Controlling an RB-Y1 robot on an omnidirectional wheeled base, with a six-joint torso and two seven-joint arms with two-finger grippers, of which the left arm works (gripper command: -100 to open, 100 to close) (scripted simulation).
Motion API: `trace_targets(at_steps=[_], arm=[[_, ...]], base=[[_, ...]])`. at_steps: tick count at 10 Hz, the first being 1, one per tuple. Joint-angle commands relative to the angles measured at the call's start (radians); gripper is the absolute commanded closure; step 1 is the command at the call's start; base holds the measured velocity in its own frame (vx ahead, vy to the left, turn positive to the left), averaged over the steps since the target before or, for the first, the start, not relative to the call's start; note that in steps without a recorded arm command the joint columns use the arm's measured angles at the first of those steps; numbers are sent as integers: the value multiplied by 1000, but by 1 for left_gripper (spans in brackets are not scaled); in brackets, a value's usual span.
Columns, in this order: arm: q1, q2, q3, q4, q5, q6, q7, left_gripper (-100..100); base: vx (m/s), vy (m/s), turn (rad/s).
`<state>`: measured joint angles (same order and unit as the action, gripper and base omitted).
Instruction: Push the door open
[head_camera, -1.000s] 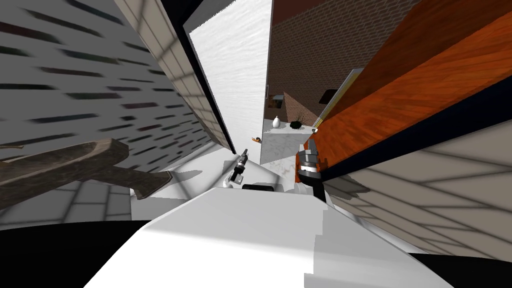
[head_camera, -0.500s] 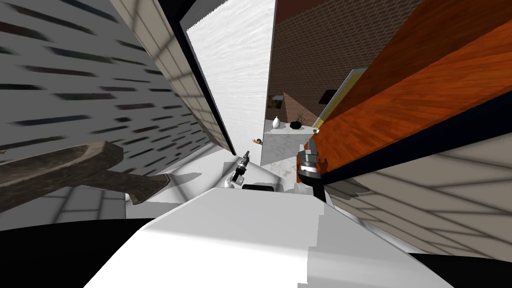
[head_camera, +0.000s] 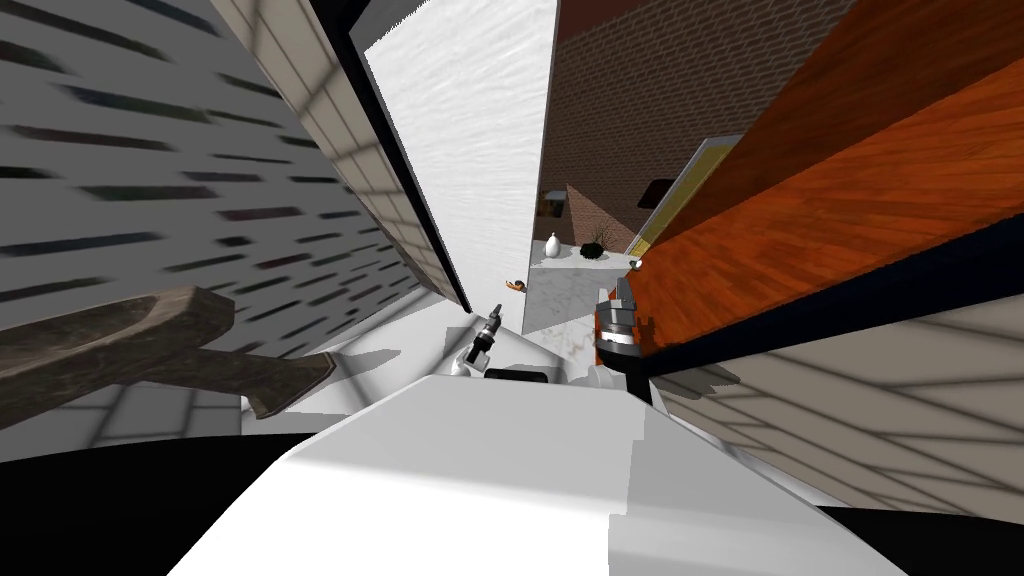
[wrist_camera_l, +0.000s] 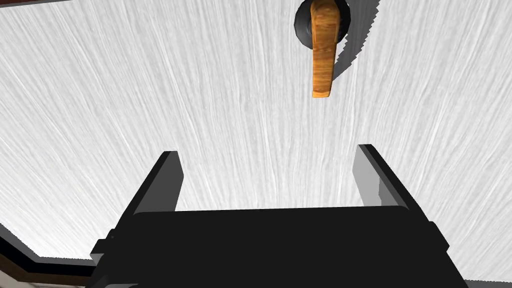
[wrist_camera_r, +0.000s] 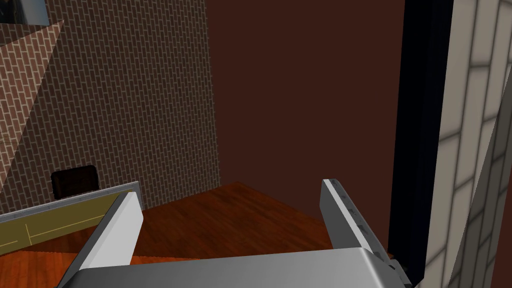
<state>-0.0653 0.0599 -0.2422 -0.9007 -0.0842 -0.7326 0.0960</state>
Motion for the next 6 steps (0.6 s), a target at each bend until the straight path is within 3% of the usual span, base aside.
trace_targets(at_steps=[1, 2, 6], arm=[[-16, -3, -6, 41, -2, -12, 8, -100], [-34, -8, -14, 88, -5, -24, 16, -100], [-69, -19, -30, 178, -10, -45, 33, -100]], base=[[93, 45, -16], [130, 52, -35], [118, 56, -18]])
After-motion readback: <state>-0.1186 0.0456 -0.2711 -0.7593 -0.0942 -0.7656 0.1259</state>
